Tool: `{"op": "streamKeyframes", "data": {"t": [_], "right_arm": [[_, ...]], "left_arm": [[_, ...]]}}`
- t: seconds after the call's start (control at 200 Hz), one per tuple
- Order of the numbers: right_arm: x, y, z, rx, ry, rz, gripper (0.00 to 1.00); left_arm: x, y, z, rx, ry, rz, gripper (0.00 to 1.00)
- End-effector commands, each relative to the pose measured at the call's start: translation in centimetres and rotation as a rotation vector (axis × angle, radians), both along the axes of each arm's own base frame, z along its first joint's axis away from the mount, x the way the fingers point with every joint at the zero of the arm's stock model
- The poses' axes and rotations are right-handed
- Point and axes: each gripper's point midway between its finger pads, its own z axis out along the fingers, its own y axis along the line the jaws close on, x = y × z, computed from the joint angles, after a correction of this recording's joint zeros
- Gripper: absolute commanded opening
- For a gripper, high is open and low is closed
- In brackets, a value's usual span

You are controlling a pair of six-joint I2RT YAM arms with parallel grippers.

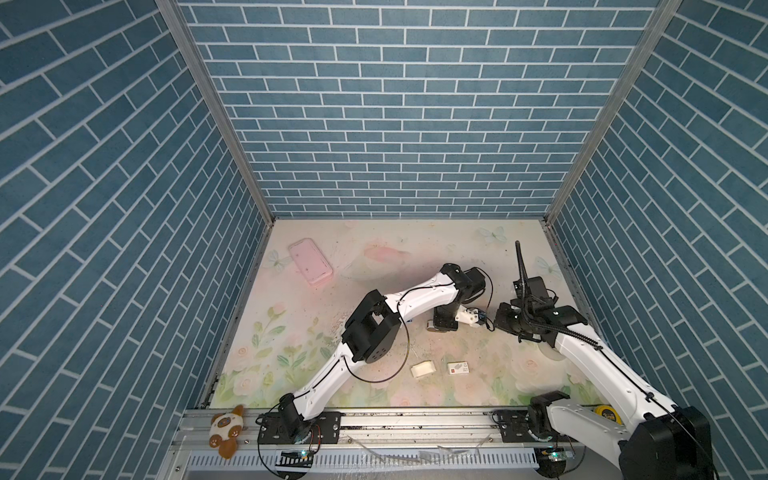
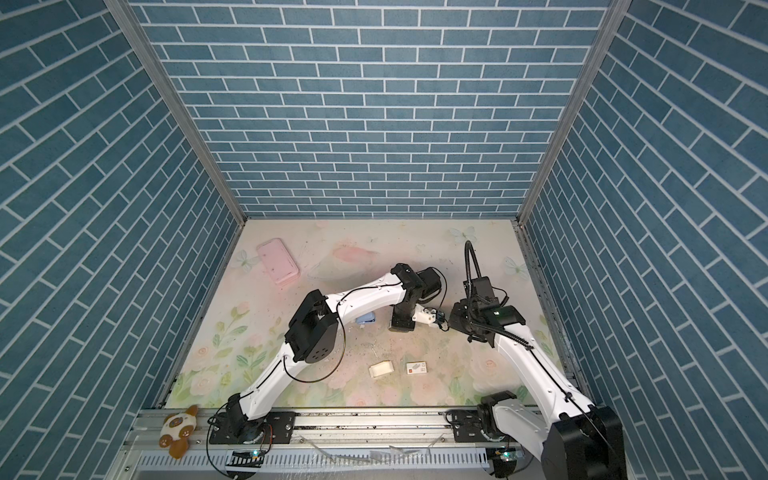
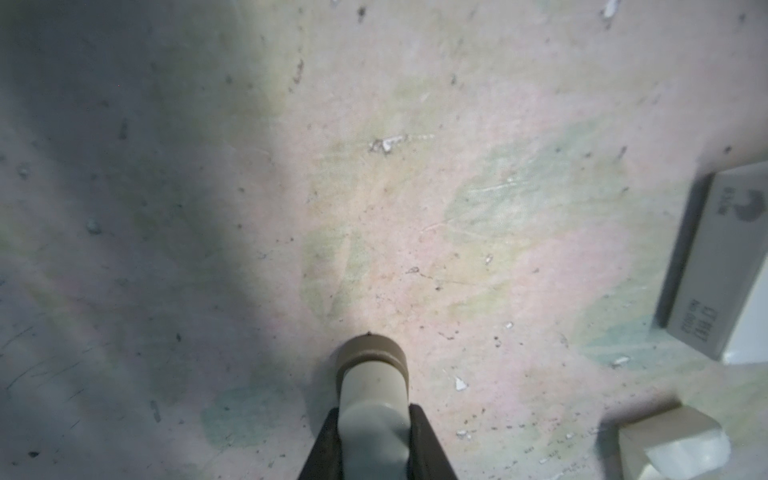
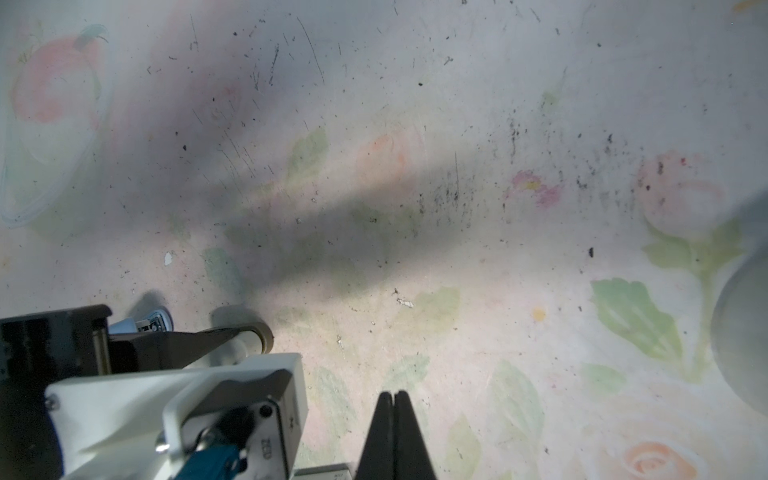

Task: Load the staples into the stapler

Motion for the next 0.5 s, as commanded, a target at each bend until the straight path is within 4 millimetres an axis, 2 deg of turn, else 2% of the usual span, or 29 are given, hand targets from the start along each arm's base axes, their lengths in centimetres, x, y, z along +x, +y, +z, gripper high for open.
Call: {"op": "streamKeyframes", "data": {"t": [0.0, 0.205, 0.495], "right_arm": [[-0.9, -0.4, -0.5, -0.009, 0.027, -0.005, 0.0], [-0.8, -0.5, 0.1, -0.009, 0.005, -0.015, 0.01], [-0.4, -1.1, 1.0, -0.034, -0.025, -0.032, 0.03]], "left_arm": [[-8.9, 7.3, -13.4, 0.361, 0.349, -0.038, 0.03], [-7.8, 6.5, -11.4, 0.321, 0.297, -0.029, 0.09], [-5.4, 5.4, -6.9, 0.231, 0.215, 0.009, 0.15]]}}
